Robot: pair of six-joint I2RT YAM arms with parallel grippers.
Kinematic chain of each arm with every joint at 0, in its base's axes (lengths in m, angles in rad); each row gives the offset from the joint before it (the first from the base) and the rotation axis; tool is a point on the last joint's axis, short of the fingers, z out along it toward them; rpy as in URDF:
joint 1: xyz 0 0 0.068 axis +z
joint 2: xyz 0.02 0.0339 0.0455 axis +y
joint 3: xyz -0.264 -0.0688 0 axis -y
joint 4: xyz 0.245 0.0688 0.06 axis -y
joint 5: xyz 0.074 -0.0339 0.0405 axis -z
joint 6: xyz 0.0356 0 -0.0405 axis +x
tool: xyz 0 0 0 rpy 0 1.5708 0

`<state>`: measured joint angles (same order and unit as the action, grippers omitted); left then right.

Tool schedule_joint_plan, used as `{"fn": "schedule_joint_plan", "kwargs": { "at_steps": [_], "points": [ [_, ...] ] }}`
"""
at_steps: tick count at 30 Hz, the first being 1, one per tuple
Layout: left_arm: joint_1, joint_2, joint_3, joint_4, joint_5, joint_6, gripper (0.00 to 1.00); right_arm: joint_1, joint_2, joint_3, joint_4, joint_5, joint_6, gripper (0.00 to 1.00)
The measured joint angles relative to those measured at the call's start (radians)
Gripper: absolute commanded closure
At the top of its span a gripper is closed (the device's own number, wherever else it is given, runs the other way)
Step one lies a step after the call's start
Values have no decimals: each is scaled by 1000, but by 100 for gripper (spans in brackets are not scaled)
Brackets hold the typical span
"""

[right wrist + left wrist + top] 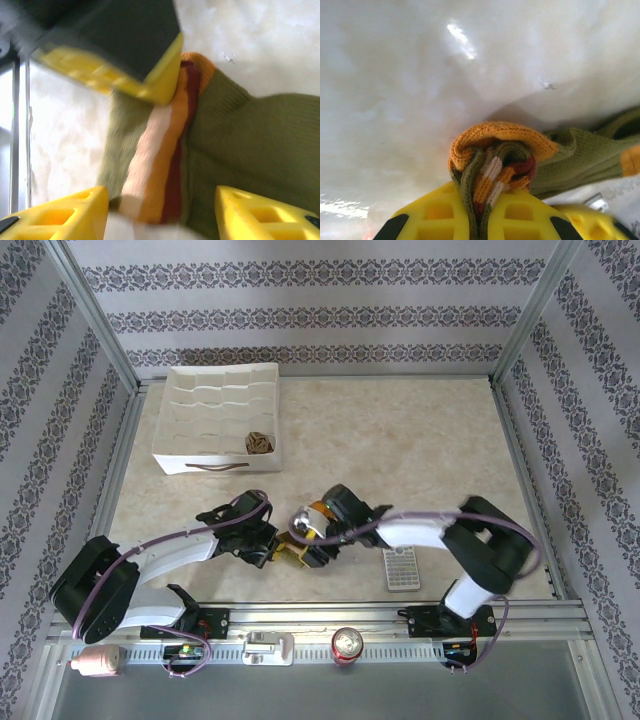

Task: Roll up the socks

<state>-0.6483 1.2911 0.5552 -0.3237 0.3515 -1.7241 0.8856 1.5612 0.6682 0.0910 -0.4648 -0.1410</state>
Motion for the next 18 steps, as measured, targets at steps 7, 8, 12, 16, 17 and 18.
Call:
{"fn": "schedule_joint_plan", "kwargs": {
  "at_steps": [7, 8, 12, 16, 17, 18],
  "points": [
    [0, 78, 93, -113, -1, -12, 100, 220, -158, -89, 64, 406, -85, 40],
    [0, 86, 103, -123, -1, -12, 100, 255, -157, -90, 64, 454, -98, 40],
    [0, 101, 120, -143, -1, -12, 100, 348, -120, -71, 72, 595, -152, 40],
    [0, 101, 120, -144, -1, -12, 100, 396, -25, -2, 78, 694, -209, 41],
    [0, 101, 120, -144, -1, -12, 100, 404, -1, 15, 79, 713, -222, 42],
    [0, 101, 120, -143, -1, -12, 100, 409, 19, 27, 79, 726, -230, 42]
  ]
}}
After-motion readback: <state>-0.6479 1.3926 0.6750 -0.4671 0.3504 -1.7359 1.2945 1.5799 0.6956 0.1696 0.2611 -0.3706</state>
